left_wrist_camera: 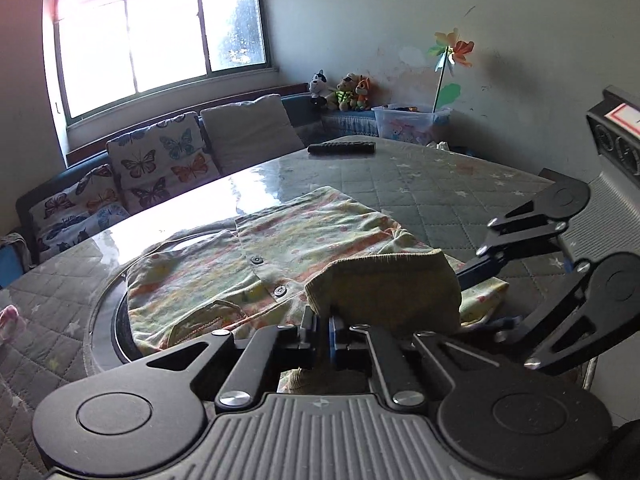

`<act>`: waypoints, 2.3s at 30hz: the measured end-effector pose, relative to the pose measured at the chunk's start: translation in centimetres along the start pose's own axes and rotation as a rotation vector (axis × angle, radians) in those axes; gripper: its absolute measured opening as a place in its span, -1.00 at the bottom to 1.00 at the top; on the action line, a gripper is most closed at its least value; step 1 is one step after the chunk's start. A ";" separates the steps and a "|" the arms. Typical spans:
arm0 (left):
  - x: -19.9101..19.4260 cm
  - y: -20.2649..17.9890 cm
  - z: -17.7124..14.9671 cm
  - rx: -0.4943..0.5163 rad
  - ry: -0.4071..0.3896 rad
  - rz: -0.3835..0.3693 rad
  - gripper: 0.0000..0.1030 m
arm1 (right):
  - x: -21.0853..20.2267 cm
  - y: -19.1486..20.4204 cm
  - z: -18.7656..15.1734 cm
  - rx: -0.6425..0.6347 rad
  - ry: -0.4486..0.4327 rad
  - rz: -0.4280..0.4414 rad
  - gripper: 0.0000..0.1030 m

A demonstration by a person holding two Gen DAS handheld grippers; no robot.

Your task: Fold clothes

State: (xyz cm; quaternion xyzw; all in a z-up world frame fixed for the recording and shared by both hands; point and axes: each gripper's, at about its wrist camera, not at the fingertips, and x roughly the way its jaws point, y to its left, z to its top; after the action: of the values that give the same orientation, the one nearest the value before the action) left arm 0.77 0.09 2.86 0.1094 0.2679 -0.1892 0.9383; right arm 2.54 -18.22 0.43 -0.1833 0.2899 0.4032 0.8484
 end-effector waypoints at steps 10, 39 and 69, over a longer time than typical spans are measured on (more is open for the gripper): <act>-3.6 0.4 -2.8 0.041 0.004 0.083 -0.16 | 0.2 -2.1 2.8 0.096 -0.016 0.059 -0.76; -11.3 -2.0 -3.6 0.155 -0.024 0.139 -0.85 | -9.7 -0.9 2.9 0.094 -0.129 0.147 -0.84; 7.9 11.3 0.3 -0.153 0.207 0.191 -0.78 | 9.8 -11.8 8.2 0.234 -0.018 -0.058 -0.60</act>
State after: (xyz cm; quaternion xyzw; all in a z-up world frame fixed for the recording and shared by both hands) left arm 11.74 7.88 -0.02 0.0816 0.3653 -0.0660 0.9250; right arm 19.66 -15.25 1.39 -0.0880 0.3219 0.3435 0.8778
